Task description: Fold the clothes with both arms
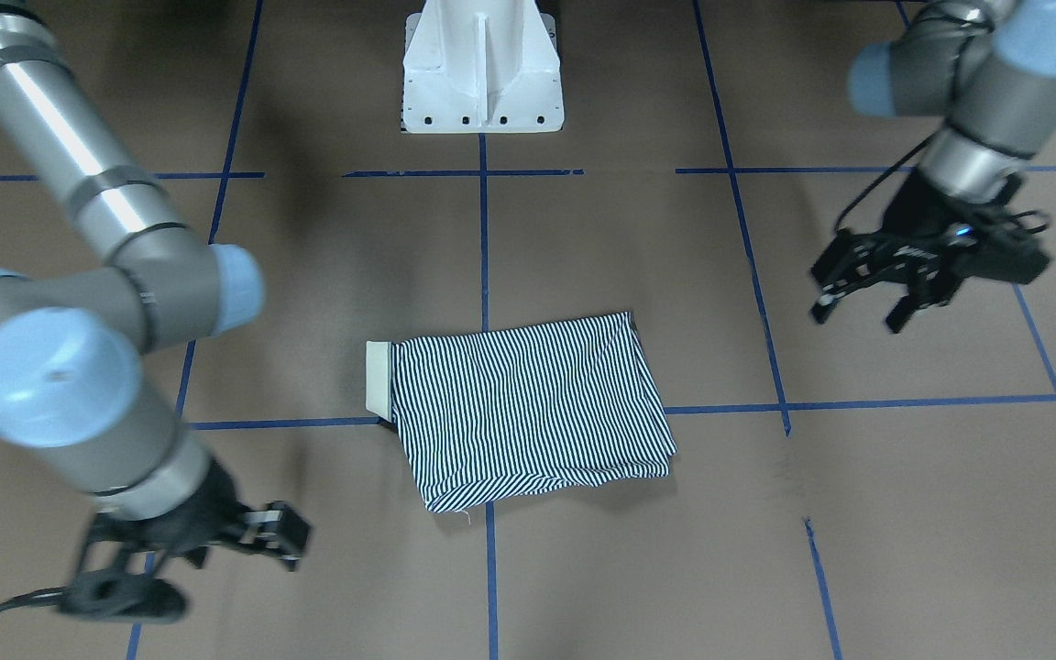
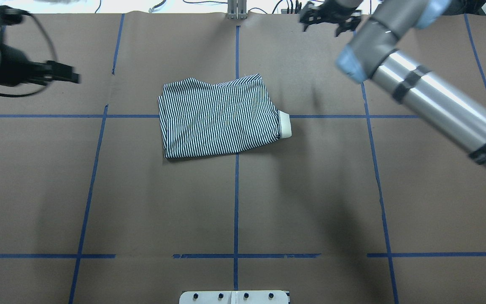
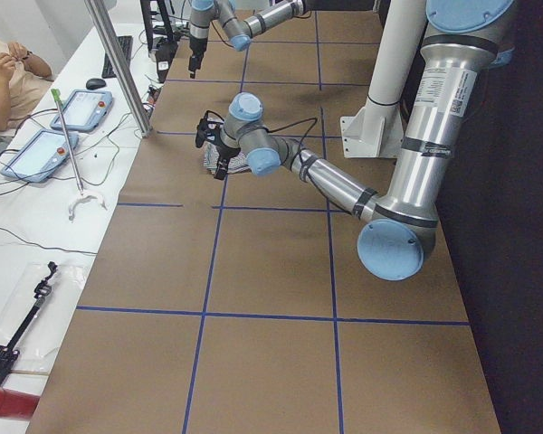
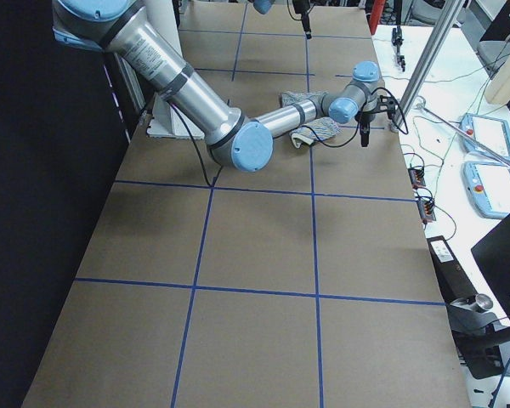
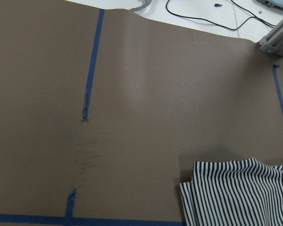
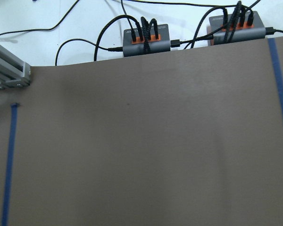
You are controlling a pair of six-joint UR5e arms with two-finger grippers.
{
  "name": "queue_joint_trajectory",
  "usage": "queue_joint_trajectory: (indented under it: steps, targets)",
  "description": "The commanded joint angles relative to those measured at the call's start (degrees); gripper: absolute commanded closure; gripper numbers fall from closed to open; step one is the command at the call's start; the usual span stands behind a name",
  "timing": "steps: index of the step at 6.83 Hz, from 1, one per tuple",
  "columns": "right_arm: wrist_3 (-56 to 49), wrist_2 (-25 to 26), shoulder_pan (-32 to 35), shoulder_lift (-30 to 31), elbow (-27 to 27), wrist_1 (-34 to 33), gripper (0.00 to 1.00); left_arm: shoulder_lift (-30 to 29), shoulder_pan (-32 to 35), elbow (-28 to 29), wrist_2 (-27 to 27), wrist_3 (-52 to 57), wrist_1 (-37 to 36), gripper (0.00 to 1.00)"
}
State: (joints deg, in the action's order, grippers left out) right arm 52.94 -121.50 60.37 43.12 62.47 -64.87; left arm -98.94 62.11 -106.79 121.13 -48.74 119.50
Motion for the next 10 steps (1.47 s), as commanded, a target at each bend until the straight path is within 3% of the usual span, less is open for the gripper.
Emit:
queue_joint_trajectory:
  steps: [1, 2, 4, 5, 6, 7, 9, 10]
  targets:
    - [-21.19, -11.52, 13.65, 12.12, 5.29, -0.95, 0.00, 10.74, 19.27, -0.01, 11.20, 31.44, -1.28, 0.00]
    - [-31.57, -14.00, 18.76, 15.03, 5.91, -4.35, 0.00, 11.65, 27.11, 2.35, 12.97, 44.39, -4.94, 0.00]
    - [-51.62, -14.29, 24.51, 20.48, 12.02, -18.80, 0.00, 11.49, 37.07, 1.24, 13.07, 63.33, -21.68, 0.00]
    - [-61.28, -14.29, 27.40, 24.34, 16.85, -25.94, 0.00, 10.70, 38.94, 1.06, 12.99, 65.59, -30.03, 0.00]
    - [-63.47, -13.94, 27.69, 30.64, 25.86, -31.49, 0.00, 11.04, 38.88, 2.28, 12.64, 65.70, -33.51, 0.00]
    - [-62.62, -13.85, 26.21, 35.49, 31.35, -31.37, 0.00, 13.05, 38.53, 4.72, 12.46, 65.18, -33.98, 0.00]
    - [-63.31, -11.93, 22.53, 38.60, 31.58, -31.19, 0.00, 20.51, 38.00, 5.19, 12.55, 65.43, -31.54, 0.00]
    - [-63.66, -11.92, 22.33, 41.49, 32.88, -30.06, 0.00, 20.80, 37.91, 5.36, 12.37, 65.61, -26.39, 0.00]
